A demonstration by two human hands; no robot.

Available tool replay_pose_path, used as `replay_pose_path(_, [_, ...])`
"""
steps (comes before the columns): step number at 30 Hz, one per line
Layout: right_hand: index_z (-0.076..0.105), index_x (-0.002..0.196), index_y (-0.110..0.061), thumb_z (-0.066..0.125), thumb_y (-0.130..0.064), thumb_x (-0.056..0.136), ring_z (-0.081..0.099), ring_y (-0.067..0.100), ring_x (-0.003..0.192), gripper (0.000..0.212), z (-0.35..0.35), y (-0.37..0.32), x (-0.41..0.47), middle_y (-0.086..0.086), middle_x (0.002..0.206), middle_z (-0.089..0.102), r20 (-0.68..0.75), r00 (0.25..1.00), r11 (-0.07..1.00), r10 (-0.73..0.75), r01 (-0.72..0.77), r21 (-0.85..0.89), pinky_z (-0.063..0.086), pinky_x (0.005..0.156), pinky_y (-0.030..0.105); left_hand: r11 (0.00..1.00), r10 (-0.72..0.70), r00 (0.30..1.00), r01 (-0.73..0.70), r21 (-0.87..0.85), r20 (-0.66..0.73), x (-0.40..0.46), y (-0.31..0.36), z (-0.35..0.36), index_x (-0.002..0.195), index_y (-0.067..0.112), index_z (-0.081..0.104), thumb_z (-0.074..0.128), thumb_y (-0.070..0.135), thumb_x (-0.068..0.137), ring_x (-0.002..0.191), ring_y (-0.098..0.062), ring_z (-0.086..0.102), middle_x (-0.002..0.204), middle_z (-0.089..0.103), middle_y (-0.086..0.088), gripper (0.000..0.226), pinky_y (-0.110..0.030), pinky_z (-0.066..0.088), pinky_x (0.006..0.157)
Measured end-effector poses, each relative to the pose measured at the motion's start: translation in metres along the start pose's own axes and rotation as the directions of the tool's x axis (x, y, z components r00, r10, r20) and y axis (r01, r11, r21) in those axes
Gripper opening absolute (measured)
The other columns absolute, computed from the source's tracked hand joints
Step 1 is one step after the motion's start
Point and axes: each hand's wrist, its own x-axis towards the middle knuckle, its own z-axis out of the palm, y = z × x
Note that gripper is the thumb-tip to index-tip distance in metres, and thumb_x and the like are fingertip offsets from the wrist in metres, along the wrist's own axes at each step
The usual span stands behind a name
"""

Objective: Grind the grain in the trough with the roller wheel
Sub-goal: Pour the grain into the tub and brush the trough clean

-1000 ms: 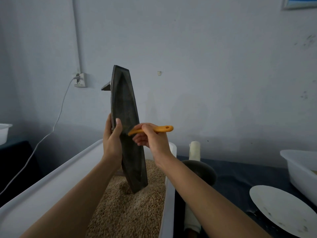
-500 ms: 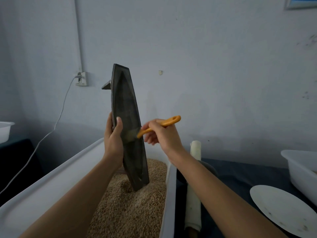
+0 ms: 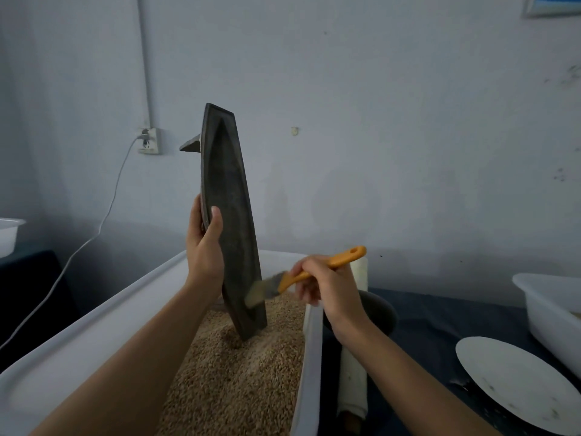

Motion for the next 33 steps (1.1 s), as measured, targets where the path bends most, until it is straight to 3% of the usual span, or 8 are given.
replay_pose_path(3, [0.067,0.073,-0.005,0.046,-0.005,0.098,0.055,0.012,0.048,0.032,0.007,0.003,-0.003,0.01,0.058,0.061,0.11,0.994,0.999,0.016,-0.012,-0.04,0.043,0.048,0.018,1.0,0.001,1.0,-0.001,-0.003,-0.016,0.0,0.0,0.0,0.141,0.025,0.039,0.045,0.03,0.099,0.125,-0.021,0.046,0.137,0.048,0.001,0.043,-0.048,0.039,0.106])
replay_pose_path(6, [0.064,0.066,-0.002,0.045,-0.003,0.097,0.048,0.007,0.039,0.036,0.004,0.01,-0.005,0.004,0.047,0.055,0.034,0.999,0.994,0.014,-0.01,-0.104,0.037,0.042,0.014,1.0,0.014,1.0,-0.014,0.012,-0.021,0.001,0.0,-0.002,0.14,0.025,0.04,0.045,0.03,0.099,0.122,-0.018,0.048,0.134,0.05,0.002,0.042,-0.046,0.041,0.105])
replay_pose_path(9, [0.064,0.068,0.0,0.046,-0.001,0.097,0.047,0.008,0.04,0.034,-0.001,0.01,-0.005,0.005,0.048,0.054,-0.038,0.997,0.998,-0.06,0.059,-0.031,0.035,0.042,0.014,1.0,0.013,0.999,-0.013,0.005,-0.039,0.002,0.0,-0.004,0.14,0.026,0.04,0.045,0.03,0.099,0.122,-0.017,0.048,0.134,0.049,0.004,0.042,-0.045,0.04,0.105])
replay_pose_path(12, [0.066,0.076,-0.003,0.046,-0.002,0.097,0.054,0.013,0.05,0.029,0.004,0.004,0.0,0.009,0.058,0.06,0.003,0.995,0.994,-0.104,0.104,0.039,0.041,0.049,0.019,0.999,-0.015,0.998,0.013,-0.037,-0.065,0.002,0.001,-0.002,0.141,0.026,0.04,0.045,0.031,0.099,0.124,-0.021,0.047,0.135,0.049,0.001,0.042,-0.048,0.038,0.106])
replay_pose_path(15, [0.066,0.074,-0.003,0.046,-0.004,0.098,0.053,0.012,0.048,0.031,0.009,0.008,0.0,0.009,0.057,0.059,0.049,0.998,0.999,-0.047,0.048,-0.011,0.041,0.047,0.018,0.997,-0.042,0.995,0.036,-0.067,-0.09,0.004,0.0,-0.002,0.142,0.025,0.039,0.045,0.032,0.099,0.127,-0.022,0.044,0.139,0.047,-0.001,0.044,-0.049,0.035,0.108])
replay_pose_path(24, [0.063,0.061,0.002,0.046,0.002,0.093,0.043,0.007,0.034,0.036,-0.01,0.014,-0.013,0.006,0.041,0.05,-0.136,0.989,0.998,-0.063,0.061,-0.023,0.032,0.039,0.015,0.997,-0.045,0.982,0.034,-0.062,-0.181,0.01,-0.001,-0.012,0.146,0.025,0.032,0.043,0.033,0.1,0.13,-0.019,0.041,0.142,0.042,0.002,0.048,-0.046,0.032,0.111])
replay_pose_path(29, [0.064,0.063,0.001,0.046,0.002,0.095,0.044,0.008,0.037,0.037,-0.007,0.019,-0.011,0.006,0.043,0.051,-0.094,0.994,0.998,-0.058,0.056,-0.017,0.034,0.041,0.016,0.999,-0.028,0.978,0.018,-0.05,-0.207,0.01,-0.001,-0.012,0.146,0.024,0.031,0.043,0.034,0.1,0.131,-0.017,0.039,0.144,0.041,0.004,0.049,-0.044,0.03,0.112])
replay_pose_path(33, [0.064,0.07,-0.003,0.045,0.002,0.096,0.049,0.006,0.044,0.032,0.002,0.01,0.009,0.0,0.051,0.057,-0.076,0.977,0.977,-0.199,0.204,0.069,0.037,0.044,0.013,0.998,-0.036,0.984,0.026,-0.057,-0.173,0.008,-0.002,-0.01,0.145,0.025,0.034,0.043,0.033,0.1,0.129,-0.019,0.041,0.141,0.043,0.003,0.047,-0.045,0.032,0.111])
